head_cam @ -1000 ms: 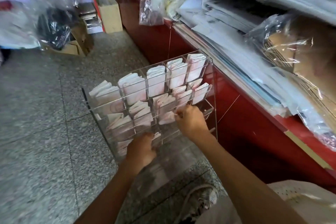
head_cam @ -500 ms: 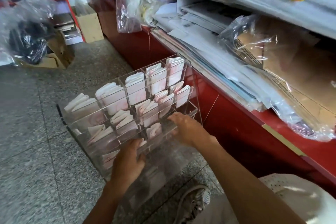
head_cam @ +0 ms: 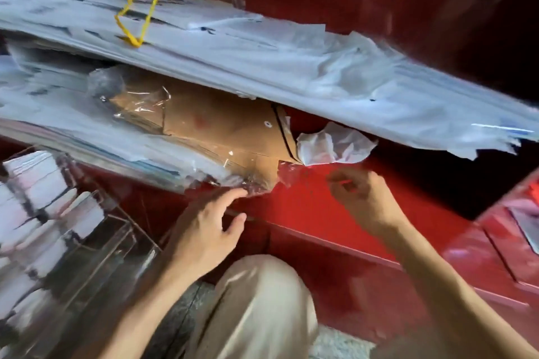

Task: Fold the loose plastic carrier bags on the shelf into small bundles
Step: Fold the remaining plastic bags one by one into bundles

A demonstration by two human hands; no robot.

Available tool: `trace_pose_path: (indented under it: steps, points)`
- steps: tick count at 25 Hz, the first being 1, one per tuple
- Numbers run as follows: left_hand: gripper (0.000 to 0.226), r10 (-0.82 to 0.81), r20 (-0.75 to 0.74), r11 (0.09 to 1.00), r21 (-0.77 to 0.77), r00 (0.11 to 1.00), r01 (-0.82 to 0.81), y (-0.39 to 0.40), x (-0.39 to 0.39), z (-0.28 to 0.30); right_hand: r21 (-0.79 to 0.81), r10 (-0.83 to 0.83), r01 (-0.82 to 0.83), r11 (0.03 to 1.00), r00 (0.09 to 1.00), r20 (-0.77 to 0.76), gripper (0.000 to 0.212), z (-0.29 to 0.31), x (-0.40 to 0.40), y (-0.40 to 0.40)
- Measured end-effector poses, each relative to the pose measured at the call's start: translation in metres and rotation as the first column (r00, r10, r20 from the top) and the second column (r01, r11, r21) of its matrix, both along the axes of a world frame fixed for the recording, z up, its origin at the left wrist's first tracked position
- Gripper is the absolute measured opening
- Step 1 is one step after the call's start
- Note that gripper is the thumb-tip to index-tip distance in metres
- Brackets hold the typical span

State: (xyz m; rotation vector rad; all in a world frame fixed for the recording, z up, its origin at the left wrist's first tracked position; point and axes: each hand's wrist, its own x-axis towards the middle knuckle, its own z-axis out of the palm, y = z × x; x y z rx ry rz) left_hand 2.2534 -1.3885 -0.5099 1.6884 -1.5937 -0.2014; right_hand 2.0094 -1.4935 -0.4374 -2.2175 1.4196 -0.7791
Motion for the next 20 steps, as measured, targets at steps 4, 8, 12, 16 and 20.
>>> trace_pose_path:
  steps: [4,8,12,16,20]
  points:
    - [0.035,-0.246,0.241,0.968,0.014,0.939,0.25,-0.097,-0.086,0.03,0.121,-0.206,0.238,0.964,0.951,-0.232,0.021,-0.037,-0.095,-0.017]
    - [0.044,-0.366,0.378,0.921,0.279,0.85,0.273,-0.199,-0.13,0.008,0.194,-0.046,0.139,0.971,0.907,-0.419,0.039,-0.064,-0.143,-0.02]
    - [0.046,-0.208,0.323,0.944,0.313,0.923,0.103,-0.254,-0.141,-0.019,0.153,-0.101,0.169,0.974,0.921,-0.376,0.04,-0.072,-0.175,-0.029]
    - [0.021,-0.337,0.301,0.938,0.187,0.892,0.292,-0.233,-0.154,-0.025,0.077,-0.252,0.282,0.956,0.929,-0.271,0.051,-0.073,-0.18,-0.041]
    - [0.011,-0.557,0.334,0.829,0.274,0.761,0.487,-0.182,-0.172,-0.008,-0.144,-0.362,0.339,0.93,0.913,-0.189,0.065,-0.068,-0.165,-0.045]
